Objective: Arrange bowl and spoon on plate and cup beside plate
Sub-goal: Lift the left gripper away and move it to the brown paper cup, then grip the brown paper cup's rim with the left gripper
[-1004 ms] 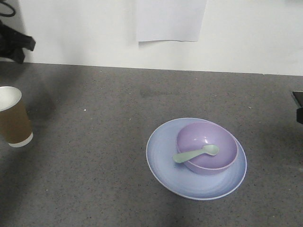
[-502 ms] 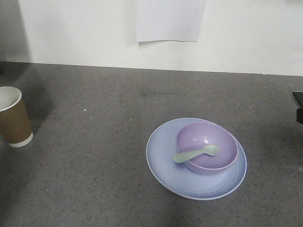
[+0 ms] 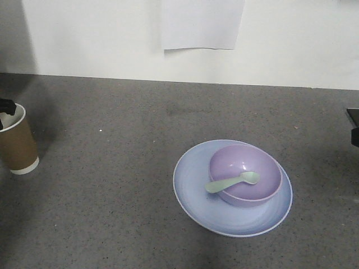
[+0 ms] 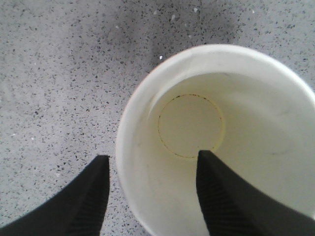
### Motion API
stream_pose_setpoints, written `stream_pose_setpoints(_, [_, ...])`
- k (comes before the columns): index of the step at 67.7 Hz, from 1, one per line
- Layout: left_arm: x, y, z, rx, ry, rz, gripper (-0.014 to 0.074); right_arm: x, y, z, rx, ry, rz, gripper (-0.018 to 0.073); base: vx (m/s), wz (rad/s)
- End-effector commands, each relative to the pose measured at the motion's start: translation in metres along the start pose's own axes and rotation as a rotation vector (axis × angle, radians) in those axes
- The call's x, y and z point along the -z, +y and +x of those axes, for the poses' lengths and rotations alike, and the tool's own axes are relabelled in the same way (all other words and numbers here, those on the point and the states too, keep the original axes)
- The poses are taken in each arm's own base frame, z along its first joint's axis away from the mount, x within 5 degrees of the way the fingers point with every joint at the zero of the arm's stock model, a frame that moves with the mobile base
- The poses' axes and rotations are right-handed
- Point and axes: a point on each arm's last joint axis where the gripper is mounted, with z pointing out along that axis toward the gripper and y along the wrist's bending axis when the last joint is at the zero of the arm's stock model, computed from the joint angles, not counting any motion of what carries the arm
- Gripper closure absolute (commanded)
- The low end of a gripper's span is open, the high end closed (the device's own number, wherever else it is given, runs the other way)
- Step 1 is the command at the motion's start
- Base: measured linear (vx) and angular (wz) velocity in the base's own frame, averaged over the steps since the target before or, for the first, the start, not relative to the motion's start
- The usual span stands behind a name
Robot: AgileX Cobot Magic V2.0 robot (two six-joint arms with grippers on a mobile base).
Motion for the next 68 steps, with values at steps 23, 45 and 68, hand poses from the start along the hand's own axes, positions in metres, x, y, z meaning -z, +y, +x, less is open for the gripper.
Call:
stream_pose_setpoints(23, [0.022, 0.000, -0.004, 0.023, -0.128, 0.011, 0.0605, 0.010, -0.001, -0.010, 0.005, -0.090, 0.009, 0.0053, 0.00, 0.00])
stream_pose_setpoints(45, [0.055, -0.021, 0.007, 0.013, -0.173, 0.231, 0.0604, 0.010, -0.001, -0.011, 0.005, -0.093, 0.009, 0.0053, 0.00, 0.00])
stream_pose_setpoints(68, [0.076, -0.084, 0.026, -0.177, -0.149, 0.361, 0.0604, 0.010, -0.001, -0.011, 0.005, -0.093, 0.009, 0.0053, 0.00, 0.00])
